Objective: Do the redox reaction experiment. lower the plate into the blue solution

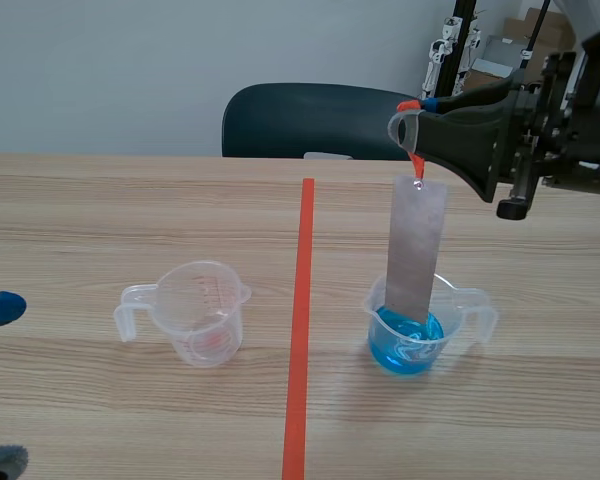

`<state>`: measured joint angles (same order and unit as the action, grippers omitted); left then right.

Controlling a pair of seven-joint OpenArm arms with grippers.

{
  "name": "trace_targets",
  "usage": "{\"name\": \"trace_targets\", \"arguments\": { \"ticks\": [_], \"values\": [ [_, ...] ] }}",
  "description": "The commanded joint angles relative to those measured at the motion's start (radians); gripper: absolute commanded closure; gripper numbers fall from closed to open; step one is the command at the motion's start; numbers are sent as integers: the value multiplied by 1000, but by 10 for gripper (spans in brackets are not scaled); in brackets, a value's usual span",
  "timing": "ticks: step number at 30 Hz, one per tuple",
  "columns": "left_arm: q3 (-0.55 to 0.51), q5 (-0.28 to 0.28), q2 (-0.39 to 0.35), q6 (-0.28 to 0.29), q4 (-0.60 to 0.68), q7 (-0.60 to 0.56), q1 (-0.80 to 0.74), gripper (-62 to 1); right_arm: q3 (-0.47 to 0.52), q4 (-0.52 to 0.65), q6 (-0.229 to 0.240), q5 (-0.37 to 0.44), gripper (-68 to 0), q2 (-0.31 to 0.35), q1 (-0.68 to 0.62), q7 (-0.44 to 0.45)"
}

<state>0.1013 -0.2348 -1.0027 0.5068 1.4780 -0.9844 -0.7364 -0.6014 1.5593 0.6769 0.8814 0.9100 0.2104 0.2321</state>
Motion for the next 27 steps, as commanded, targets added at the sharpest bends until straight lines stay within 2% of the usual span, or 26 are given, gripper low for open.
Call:
{"name": "trace_targets", "arguments": {
  "ticks": [1, 8, 14, 16, 27],
  "values": [
    [-13, -7, 2, 2, 18, -14, 3, -623, 14, 1, 4, -4, 3, 4, -4, 19],
    [-13, -7, 2, 2, 18, -14, 3, -623, 14, -6, 4, -56, 3, -15, -32, 50],
    [-13, -7, 2, 2, 18, -14, 3, -623, 14, -72, 6, -134, 3, -58, -44, 94],
    [-13, -7, 2, 2, 18, -14, 3, -623, 14, -99, 27, -158, 3, -72, -45, 104],
    [-13, -7, 2, 2, 18, -14, 3, -623, 14, -228, 58, -286, 3, -140, -48, 187]
  ]
}}
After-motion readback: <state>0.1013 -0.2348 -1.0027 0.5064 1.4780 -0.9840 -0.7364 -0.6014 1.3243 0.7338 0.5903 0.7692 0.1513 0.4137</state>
